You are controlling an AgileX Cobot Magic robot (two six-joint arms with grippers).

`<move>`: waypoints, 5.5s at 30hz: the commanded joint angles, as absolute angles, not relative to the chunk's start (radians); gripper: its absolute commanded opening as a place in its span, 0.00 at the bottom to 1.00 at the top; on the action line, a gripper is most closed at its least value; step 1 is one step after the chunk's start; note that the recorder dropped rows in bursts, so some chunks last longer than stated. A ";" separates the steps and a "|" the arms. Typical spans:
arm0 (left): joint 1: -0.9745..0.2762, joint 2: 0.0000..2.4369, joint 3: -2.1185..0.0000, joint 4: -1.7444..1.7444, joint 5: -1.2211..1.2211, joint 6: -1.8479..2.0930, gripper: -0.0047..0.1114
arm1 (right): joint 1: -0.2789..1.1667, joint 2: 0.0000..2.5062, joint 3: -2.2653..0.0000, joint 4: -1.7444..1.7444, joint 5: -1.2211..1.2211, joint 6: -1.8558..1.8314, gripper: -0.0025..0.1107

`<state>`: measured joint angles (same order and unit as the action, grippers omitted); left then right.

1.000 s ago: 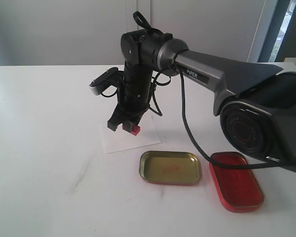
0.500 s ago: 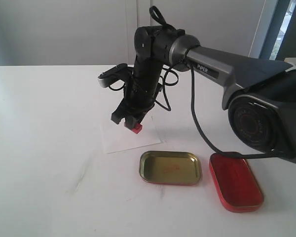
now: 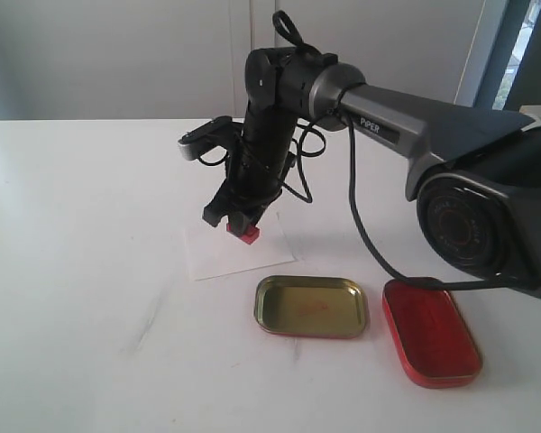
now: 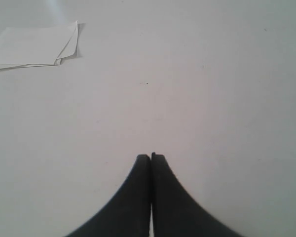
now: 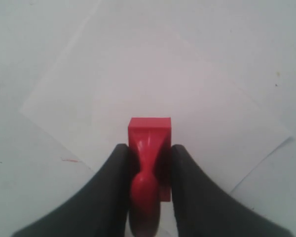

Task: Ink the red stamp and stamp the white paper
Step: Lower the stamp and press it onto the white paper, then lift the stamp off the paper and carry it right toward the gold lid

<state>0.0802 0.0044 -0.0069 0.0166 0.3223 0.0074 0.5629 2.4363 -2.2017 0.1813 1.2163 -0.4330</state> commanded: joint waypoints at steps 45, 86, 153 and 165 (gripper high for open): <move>0.081 0.000 0.000 0.013 0.332 0.008 0.04 | 0.587 2.680 -2.213 0.131 1.221 -0.351 0.02; 0.081 0.000 0.000 0.013 0.332 0.008 0.04 | 0.598 2.578 -2.293 0.060 1.221 -0.308 0.02; 0.081 0.000 0.000 0.013 0.332 0.008 0.04 | 0.385 2.211 -2.051 0.382 1.221 -0.399 0.02; 0.081 0.000 0.000 0.013 0.332 0.008 0.04 | 0.253 2.106 -1.871 0.558 1.221 -0.519 0.02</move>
<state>0.0802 0.0044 -0.0069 0.0166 0.3223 0.0074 0.2825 2.1362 -1.9065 0.5160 1.2205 -0.4796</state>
